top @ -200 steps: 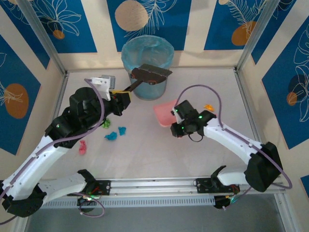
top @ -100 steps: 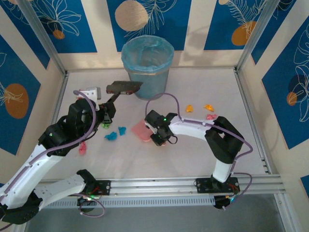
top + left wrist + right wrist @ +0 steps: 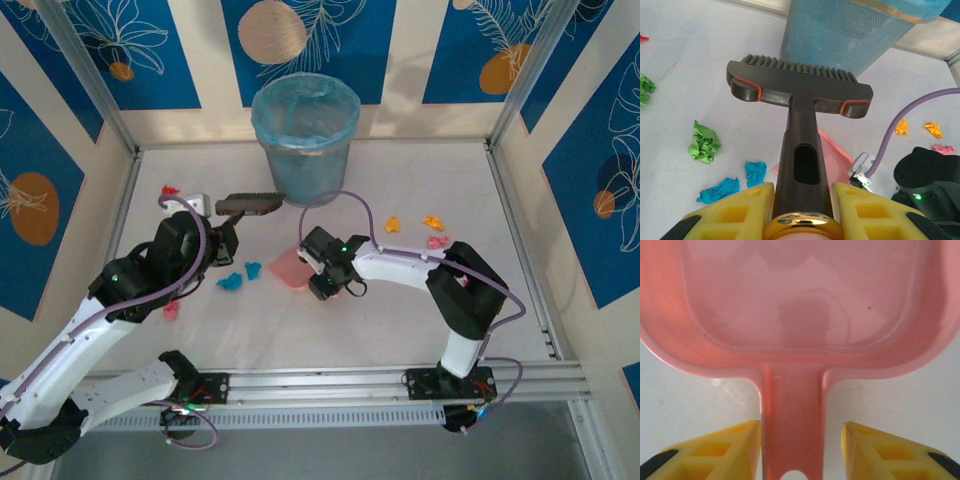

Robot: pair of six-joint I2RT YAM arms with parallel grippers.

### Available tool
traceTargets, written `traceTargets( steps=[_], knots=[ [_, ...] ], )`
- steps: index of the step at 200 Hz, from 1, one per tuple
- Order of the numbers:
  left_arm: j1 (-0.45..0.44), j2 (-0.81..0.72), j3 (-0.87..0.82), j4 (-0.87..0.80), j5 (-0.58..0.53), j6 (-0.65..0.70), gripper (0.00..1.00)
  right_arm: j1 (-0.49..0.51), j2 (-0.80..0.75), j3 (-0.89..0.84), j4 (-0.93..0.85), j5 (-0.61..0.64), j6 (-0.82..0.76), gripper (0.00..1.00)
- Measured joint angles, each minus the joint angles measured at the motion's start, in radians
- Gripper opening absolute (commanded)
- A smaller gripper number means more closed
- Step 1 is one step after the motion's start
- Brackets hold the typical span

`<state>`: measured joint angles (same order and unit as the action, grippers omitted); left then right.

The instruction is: Sweep away the paper scraps from the table

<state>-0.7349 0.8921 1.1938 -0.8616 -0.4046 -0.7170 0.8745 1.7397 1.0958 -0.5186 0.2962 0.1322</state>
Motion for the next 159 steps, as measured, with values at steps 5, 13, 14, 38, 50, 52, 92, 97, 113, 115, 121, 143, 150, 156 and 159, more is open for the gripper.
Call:
traceTargets(
  steps=[5,13,14,38,50,52,92,97,113,115,121,143,150,156,159],
  knots=[
    [0.0,0.003,0.0,0.0,0.0,0.0,0.0,-0.002,-0.011,-0.007,0.008,0.0,0.003,0.47],
    [0.0,0.009,0.0,0.0,0.0,0.0,0.0,-0.004,-0.037,-0.024,0.029,0.002,0.008,0.47],
    [0.0,0.009,0.0,0.0,0.0,0.0,0.0,-0.004,-0.037,-0.024,0.029,0.002,0.008,0.47],
    [0.0,0.034,0.006,-0.006,0.0,0.002,0.0,-0.008,-0.177,-0.115,0.098,0.011,0.043,0.5],
    [0.0,0.048,0.013,-0.012,0.0,0.009,0.0,-0.014,-0.27,-0.183,0.172,0.009,0.061,0.51],
    [0.0,0.05,0.014,-0.013,0.0,0.01,0.0,-0.016,-0.296,-0.208,0.193,0.005,0.063,0.51],
    [0.003,0.093,0.042,-0.018,0.011,0.019,0.0,-0.038,-0.623,-0.617,0.583,-0.046,0.057,0.71],
    [0.003,0.1,0.045,-0.017,0.015,0.019,0.0,-0.039,-0.639,-0.658,0.611,-0.051,0.055,0.7],
    [0.005,0.113,0.046,-0.015,0.024,0.019,0.0,-0.047,-0.639,-0.712,0.646,-0.074,0.048,0.7],
    [0.005,0.114,0.046,-0.015,0.025,0.019,0.0,-0.048,-0.639,-0.714,0.651,-0.075,0.047,0.7],
    [0.006,0.121,0.047,-0.015,0.03,0.02,0.0,-0.053,-0.639,-0.729,0.679,-0.085,0.043,0.7],
    [0.01,0.142,0.049,-0.015,0.046,0.02,0.0,-0.072,-0.627,-0.777,0.793,-0.128,0.026,0.69],
    [0.011,0.148,0.049,-0.014,0.051,0.02,0.0,-0.075,-0.612,-0.783,0.817,-0.137,0.022,0.68],
    [0.013,0.153,0.049,-0.015,0.056,0.02,0.0,-0.076,-0.599,-0.784,0.838,-0.144,0.016,0.67],
    [0.014,0.154,0.049,-0.015,0.058,0.02,0.0,-0.077,-0.588,-0.784,0.848,-0.148,0.014,0.67]
  ],
)
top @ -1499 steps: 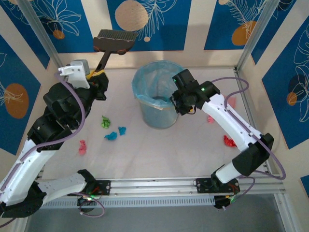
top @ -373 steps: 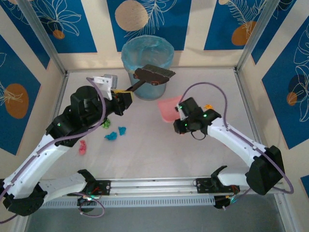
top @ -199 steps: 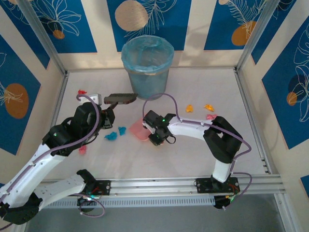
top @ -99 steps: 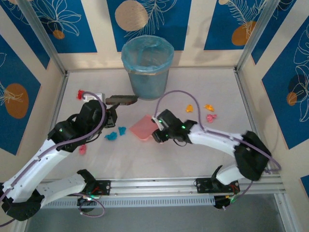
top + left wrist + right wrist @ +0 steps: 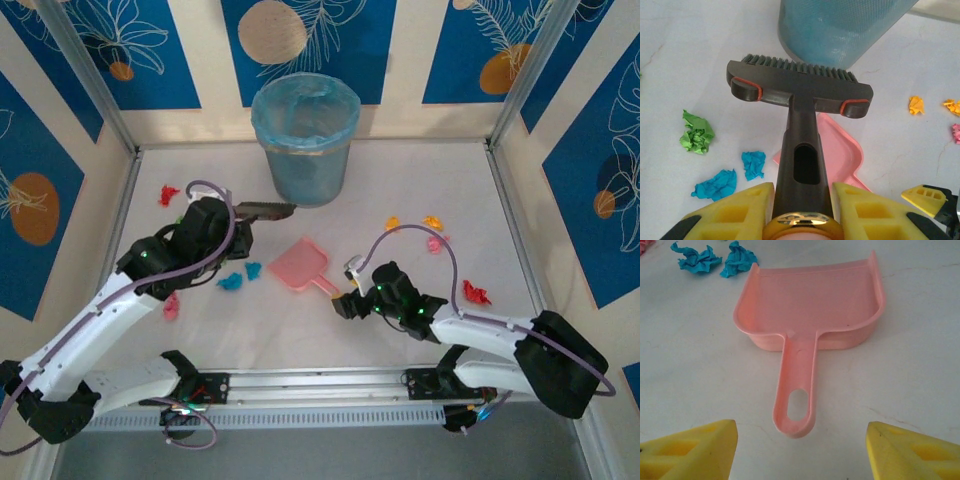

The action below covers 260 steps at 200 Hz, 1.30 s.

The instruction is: Sweep away the paper scraps from the table

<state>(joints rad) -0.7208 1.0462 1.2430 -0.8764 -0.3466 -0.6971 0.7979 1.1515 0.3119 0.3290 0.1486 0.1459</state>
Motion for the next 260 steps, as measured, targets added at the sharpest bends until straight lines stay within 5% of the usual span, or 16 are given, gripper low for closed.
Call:
traceTargets(
  steps=[82,152,245,260],
  knots=[
    [0.025,0.052,0.028,-0.007,0.06,-0.002,0.0,0.041,0.307,0.092,0.145,0.01,-0.112,0.59],
    [0.045,0.058,0.028,-0.03,0.085,-0.002,0.0,0.045,0.448,0.187,0.191,0.062,-0.17,0.4],
    [0.078,0.058,0.055,-0.054,0.085,-0.002,0.0,0.045,0.41,0.222,0.092,0.08,-0.193,0.0],
    [0.08,0.058,0.067,-0.068,0.083,-0.006,0.0,0.045,0.359,0.231,0.033,0.081,-0.19,0.0]
  ],
)
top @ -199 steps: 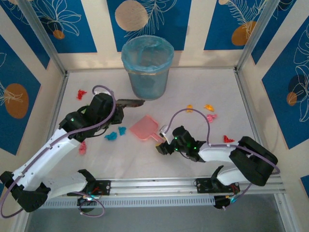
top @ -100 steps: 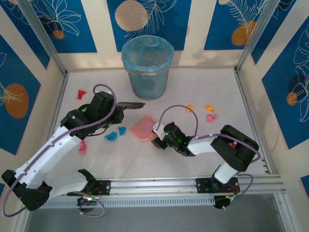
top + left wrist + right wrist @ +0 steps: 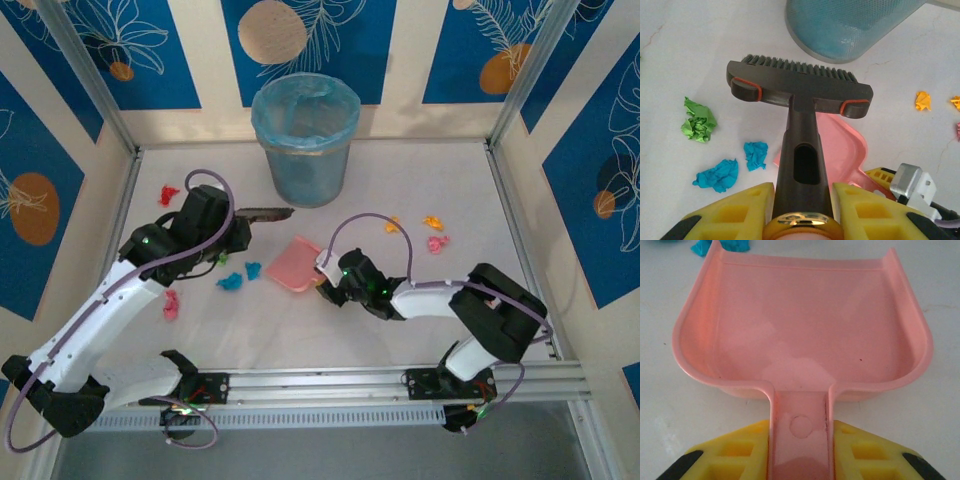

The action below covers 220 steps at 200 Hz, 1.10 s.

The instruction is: Sweep away the paper scraps from the table

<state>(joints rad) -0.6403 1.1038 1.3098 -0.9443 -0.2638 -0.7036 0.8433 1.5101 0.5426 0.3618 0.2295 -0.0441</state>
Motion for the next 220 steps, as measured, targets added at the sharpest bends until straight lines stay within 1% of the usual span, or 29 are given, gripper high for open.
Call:
traceTargets(
  steps=[41,93,123,146,184,220],
  knots=[
    [0.01,0.019,0.062,-0.079,-0.017,-0.031,0.0,-0.01,-0.161,0.031,-0.193,-0.018,0.023,0.0],
    [0.015,0.138,0.194,-0.227,-0.001,-0.102,0.0,-0.009,-0.262,0.092,-0.422,-0.075,0.041,0.0],
    [0.018,0.209,0.247,-0.307,0.024,-0.15,0.0,0.016,-0.303,0.097,-0.523,-0.097,0.043,0.0],
    [0.024,0.245,0.26,-0.332,0.041,-0.175,0.0,0.042,-0.321,0.097,-0.573,-0.109,0.029,0.0],
    [0.059,0.276,0.267,-0.358,0.092,-0.211,0.0,0.061,-0.319,0.097,-0.621,-0.106,0.026,0.0],
    [0.076,0.325,0.274,-0.357,0.126,-0.241,0.0,0.077,-0.241,0.138,-0.64,-0.096,0.026,0.0]
  ],
)
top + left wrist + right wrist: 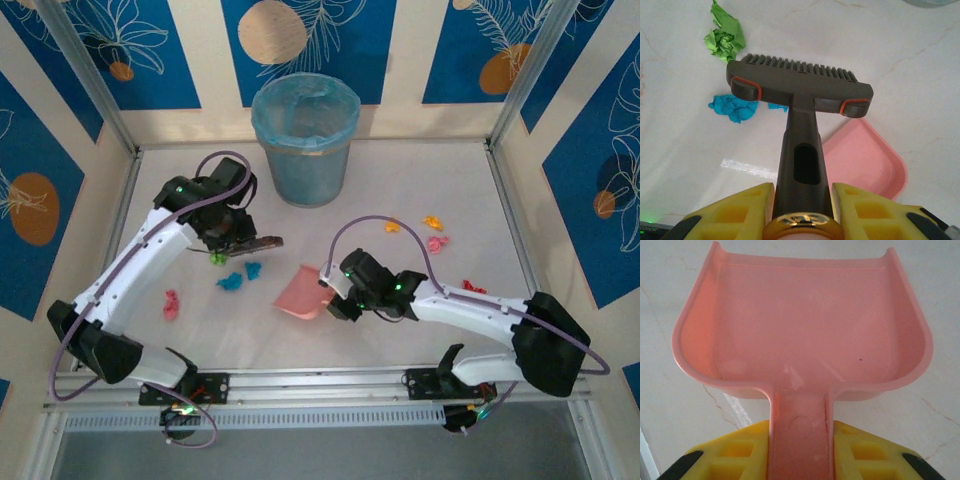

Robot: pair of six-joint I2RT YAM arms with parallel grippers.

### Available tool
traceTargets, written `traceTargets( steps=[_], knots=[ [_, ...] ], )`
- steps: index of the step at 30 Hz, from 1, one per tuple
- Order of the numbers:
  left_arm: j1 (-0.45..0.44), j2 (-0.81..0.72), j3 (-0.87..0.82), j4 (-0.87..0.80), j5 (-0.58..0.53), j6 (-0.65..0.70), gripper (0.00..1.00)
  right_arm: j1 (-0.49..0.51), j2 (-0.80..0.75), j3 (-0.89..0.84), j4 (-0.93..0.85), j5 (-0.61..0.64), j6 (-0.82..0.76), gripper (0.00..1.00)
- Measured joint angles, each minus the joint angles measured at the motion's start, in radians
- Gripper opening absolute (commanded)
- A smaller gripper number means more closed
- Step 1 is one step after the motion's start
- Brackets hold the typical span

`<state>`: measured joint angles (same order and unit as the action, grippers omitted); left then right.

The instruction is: Sweep away the paper scraps from the table

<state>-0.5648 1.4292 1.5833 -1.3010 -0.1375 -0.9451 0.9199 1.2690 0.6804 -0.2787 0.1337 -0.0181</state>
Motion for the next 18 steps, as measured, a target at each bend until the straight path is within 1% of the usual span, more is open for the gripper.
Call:
traceTargets(
  steps=[4,9,18],
  knots=[
    [0.0,0.003,0.0,0.005,0.004,-0.008,0.0,0.021,0.05,0.019,-0.001,0.012,-0.003,0.0],
    [0.0,0.006,-0.004,0.028,0.014,-0.026,0.0,0.023,0.09,0.05,0.001,0.025,-0.004,0.0],
    [0.0,0.006,-0.065,0.072,0.038,-0.051,0.0,0.029,0.193,0.122,0.021,0.041,0.027,0.0]
  ],
)
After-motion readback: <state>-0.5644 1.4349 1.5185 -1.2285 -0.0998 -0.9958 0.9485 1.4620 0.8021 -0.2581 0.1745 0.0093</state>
